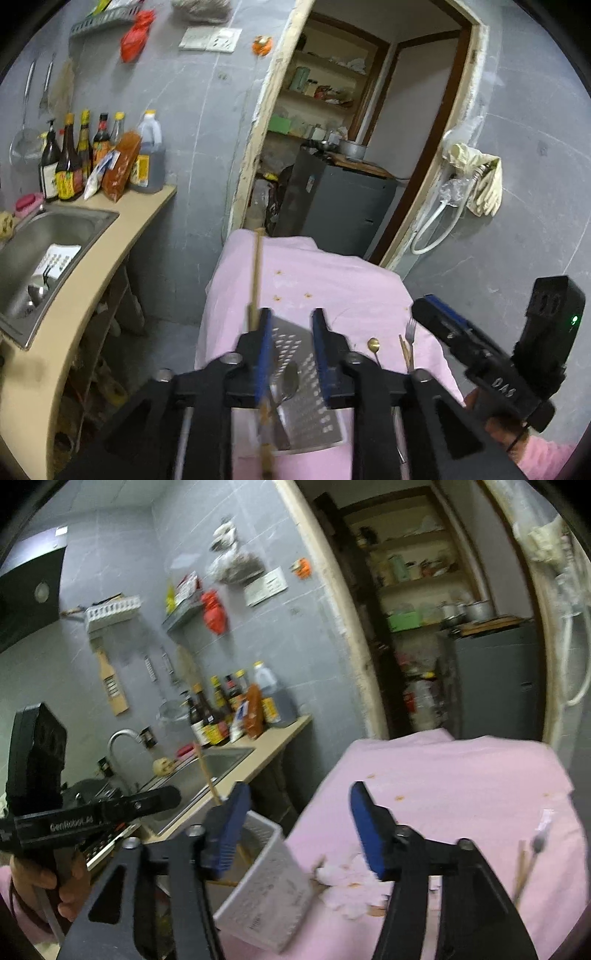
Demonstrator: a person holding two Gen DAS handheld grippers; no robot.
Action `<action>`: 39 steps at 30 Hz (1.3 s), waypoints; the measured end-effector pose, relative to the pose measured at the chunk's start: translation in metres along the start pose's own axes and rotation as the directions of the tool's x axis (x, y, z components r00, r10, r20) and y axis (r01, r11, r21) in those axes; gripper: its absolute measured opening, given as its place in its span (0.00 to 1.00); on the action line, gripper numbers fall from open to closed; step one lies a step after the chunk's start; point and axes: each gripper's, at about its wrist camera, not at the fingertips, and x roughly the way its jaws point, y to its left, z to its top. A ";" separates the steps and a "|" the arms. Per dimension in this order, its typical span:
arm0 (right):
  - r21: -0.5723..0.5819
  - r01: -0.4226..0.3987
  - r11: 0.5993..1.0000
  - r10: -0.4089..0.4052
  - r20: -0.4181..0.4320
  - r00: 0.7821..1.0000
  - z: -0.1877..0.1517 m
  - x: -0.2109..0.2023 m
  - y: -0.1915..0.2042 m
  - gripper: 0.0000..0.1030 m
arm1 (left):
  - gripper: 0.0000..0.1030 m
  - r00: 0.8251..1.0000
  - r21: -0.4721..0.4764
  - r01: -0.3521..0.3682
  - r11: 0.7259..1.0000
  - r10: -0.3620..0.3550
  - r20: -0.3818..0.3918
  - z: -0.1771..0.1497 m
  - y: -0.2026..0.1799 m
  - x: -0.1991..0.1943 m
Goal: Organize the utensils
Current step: 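Open the left tool over the caddy while the right tool releases the knife into it, then move the left tool to the gold spoon while the right tool moves to the silver fork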
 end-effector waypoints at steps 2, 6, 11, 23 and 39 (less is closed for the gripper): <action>-0.008 0.038 0.999 -0.038 0.011 0.999 0.004 -0.013 -0.008 0.66 | 0.47 1.000 0.024 -0.003 1.000 0.002 0.030 -0.001 -0.015 -0.002; -0.022 0.123 0.992 -0.122 0.028 0.992 0.012 -0.039 -0.026 0.78 | 0.60 0.998 0.076 -0.007 0.997 0.002 0.066 -0.002 -0.044 0.000; -0.032 0.244 0.969 -0.242 0.052 0.969 0.017 -0.074 -0.054 0.92 | 0.83 0.995 0.118 -0.019 0.993 0.007 0.100 -0.008 -0.082 0.008; -0.095 0.452 0.887 -0.442 0.106 0.891 0.019 -0.119 -0.112 0.97 | 0.94 0.991 0.181 -0.058 0.982 0.035 0.128 -0.033 -0.151 0.046; -0.100 0.385 0.918 -0.390 -0.043 0.920 -0.024 -0.089 -0.188 0.97 | 0.94 0.986 0.190 -0.165 0.968 0.163 0.024 -0.092 -0.179 0.103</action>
